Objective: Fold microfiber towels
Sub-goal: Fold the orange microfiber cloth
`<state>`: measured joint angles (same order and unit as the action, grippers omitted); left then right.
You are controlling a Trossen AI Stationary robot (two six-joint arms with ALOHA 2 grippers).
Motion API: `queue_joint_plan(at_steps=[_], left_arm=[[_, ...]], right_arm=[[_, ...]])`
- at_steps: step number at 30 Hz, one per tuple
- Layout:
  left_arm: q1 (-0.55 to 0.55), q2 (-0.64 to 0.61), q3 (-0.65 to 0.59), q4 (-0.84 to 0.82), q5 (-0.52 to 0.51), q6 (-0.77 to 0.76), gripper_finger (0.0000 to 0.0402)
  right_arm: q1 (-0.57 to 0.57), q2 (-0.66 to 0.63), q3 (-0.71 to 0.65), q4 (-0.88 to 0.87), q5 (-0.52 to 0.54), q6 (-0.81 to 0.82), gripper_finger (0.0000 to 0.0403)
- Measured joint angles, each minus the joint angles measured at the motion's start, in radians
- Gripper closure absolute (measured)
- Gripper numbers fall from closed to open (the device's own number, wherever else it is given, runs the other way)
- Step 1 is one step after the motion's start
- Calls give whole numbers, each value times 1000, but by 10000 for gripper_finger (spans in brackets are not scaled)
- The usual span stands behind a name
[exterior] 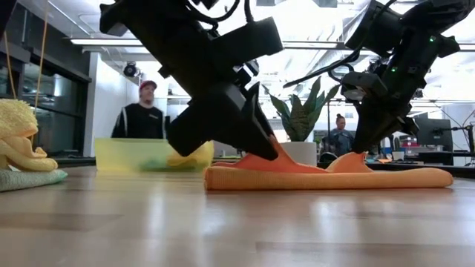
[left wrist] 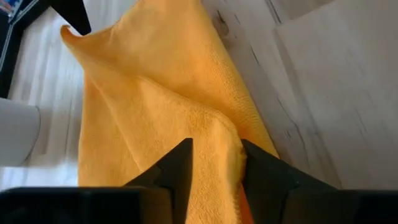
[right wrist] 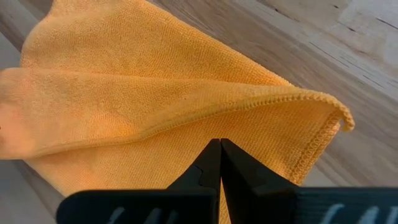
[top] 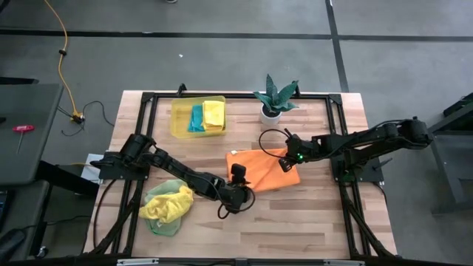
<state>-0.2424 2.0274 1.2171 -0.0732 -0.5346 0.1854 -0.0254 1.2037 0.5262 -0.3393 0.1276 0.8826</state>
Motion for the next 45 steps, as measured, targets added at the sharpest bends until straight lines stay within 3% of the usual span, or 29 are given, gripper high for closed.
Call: queue_joint_plan(at_steps=[7, 25, 33, 45], left_arm=[[23, -31, -1, -94, 64, -111, 393], [179, -64, 1, -244, -46, -242, 400], [233, -82, 0, -264, -81, -287, 401], [239, -81, 0, -385, -79, -443, 401]], right_arm=[[0, 0, 0, 3, 1, 0, 403], [0, 0, 0, 0, -2, -7, 403], [0, 0, 0, -57, -7, 90, 403], [0, 0, 0, -82, -2, 137, 403]])
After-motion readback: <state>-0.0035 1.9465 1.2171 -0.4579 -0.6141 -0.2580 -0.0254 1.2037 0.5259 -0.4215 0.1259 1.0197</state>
